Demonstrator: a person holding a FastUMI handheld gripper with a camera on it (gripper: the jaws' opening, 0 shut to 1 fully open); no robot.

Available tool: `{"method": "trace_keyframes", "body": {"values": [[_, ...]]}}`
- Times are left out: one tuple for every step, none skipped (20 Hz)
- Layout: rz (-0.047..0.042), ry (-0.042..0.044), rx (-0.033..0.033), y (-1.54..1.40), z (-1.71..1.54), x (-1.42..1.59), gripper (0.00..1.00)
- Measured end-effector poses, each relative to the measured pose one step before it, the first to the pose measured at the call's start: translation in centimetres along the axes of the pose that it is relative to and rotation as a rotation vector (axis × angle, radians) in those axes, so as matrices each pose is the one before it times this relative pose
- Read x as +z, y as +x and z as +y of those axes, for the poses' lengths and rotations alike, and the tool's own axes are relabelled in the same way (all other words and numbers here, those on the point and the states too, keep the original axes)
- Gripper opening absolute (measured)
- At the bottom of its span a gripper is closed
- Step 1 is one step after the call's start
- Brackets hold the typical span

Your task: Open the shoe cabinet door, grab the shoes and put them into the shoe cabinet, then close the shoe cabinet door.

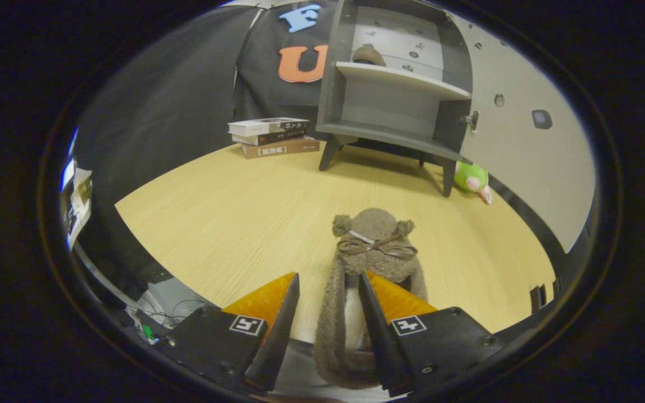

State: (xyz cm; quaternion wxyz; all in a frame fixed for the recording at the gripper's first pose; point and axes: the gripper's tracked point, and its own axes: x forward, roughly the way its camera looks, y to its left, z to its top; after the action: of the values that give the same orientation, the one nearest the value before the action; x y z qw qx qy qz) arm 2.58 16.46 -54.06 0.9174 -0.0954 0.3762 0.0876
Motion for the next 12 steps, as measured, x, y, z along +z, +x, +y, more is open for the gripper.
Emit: {"method": "trace_keyframes", "body": {"values": [[-0.01386,0.00025,0.00526,0.438,-0.441,0.570,0.66],[-0.02197,0.01516,-0.01297,0.643,-0.902,0.700,0.64],[-0.00809,0.04134,0.02871,-0.236,0.033,-0.110,0.42],[-0.01806,0.01083,0.01193,0.149,0.033,0.128,0.20],[-0.01764,-0.00498,0.01043,-0.232,-0.048,0.161,0.13],[-0.01767,-0.01335,0.00232,-0.296,-0.115,0.368,0.12],[-0.02187,-0.01198,0.00038,-0.376,-0.224,0.576,0.11],[-0.02315,-0.00418,0.00075,-0.395,-0.214,0.896,0.11],[-0.02915,0.00392,0.00579,-0.428,-0.053,1.292,0.10],[-0.03608,0.00810,0.01171,-0.457,0.108,1.694,0.10],[-0.03122,-0.00757,-0.00415,-0.324,-0.088,1.533,0.10],[-0.04698,-0.01180,-0.01121,-0.371,-0.446,2.037,0.10]]}}
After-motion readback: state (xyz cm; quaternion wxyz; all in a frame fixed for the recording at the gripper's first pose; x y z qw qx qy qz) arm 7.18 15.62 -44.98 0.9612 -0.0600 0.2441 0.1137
